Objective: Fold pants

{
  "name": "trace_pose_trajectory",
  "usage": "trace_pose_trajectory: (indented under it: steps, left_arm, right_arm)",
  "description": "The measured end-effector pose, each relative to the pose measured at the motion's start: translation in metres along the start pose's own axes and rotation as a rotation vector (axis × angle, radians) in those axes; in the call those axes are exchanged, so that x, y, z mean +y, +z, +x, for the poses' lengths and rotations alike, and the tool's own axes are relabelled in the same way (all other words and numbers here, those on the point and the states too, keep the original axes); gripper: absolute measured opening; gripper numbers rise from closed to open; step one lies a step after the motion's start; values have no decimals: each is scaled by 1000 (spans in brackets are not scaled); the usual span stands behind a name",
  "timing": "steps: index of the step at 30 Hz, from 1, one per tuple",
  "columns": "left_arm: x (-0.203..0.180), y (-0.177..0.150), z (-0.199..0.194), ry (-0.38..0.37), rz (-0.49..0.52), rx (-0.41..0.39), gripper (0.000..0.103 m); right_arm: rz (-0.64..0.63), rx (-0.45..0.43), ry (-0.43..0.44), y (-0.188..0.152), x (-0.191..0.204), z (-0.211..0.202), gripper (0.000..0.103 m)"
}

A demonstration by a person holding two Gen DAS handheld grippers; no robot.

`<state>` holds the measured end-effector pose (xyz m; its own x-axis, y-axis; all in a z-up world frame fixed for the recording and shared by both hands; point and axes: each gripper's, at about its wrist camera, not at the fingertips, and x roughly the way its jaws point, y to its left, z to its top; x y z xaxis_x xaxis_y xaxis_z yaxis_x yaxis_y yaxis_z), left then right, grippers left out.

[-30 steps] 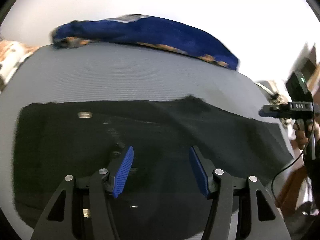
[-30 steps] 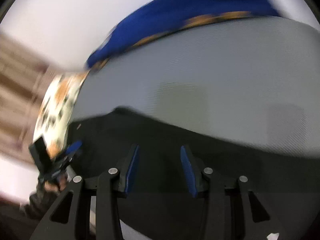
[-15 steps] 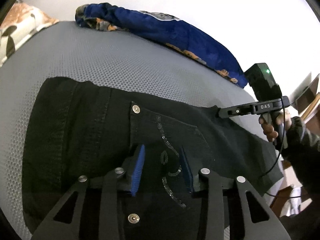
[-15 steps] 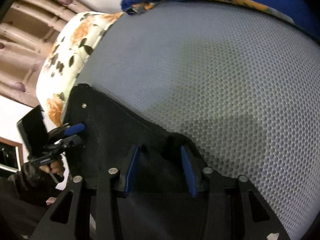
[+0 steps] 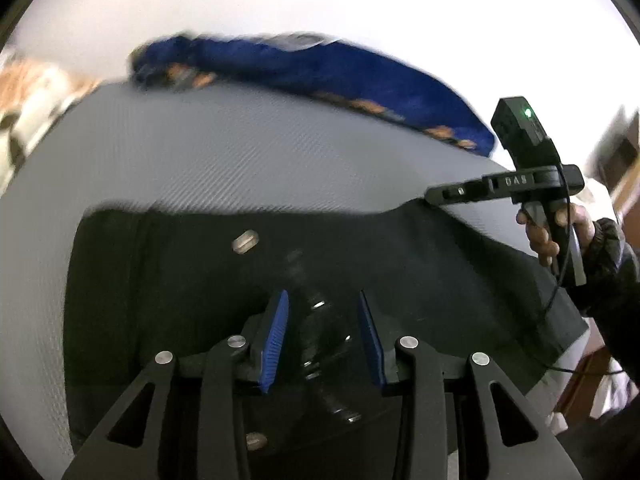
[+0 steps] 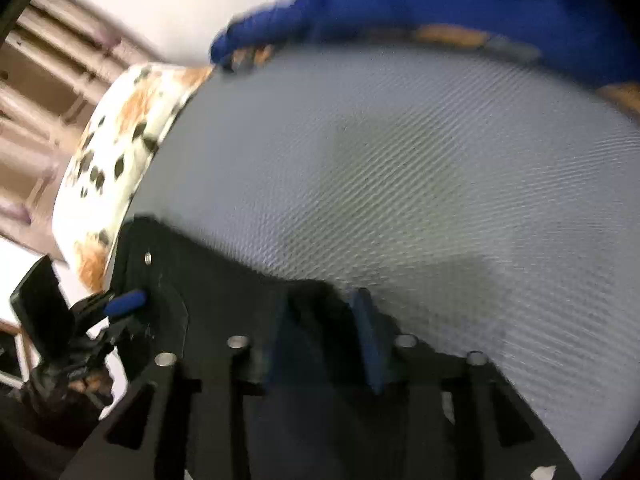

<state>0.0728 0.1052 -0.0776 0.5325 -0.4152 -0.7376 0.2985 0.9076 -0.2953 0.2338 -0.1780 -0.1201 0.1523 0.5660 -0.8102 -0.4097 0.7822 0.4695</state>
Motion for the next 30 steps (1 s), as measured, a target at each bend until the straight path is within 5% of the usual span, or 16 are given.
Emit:
trace_pose_trajectory:
  steps: [7, 12, 20, 22, 30]
  left_arm:
    - [-70, 26, 42, -153, 154, 32, 38]
    - [-105, 43, 91, -219, 221, 97, 38]
    - [-95, 60, 144, -197, 145, 160, 35]
    - [-102, 57, 145, -164, 179, 146, 35]
    - [-117, 33, 106, -137, 203, 149, 44]
  right_arm:
    - [127, -99, -90, -68, -28, -81, 35]
    - [220, -72, -115, -116, -51, -86, 35]
    - [322, -180, -219, -134, -89, -95, 24]
    - [356, -193, -182, -139, -101, -101, 21]
    - [456, -291, -169, -200, -102, -174, 39]
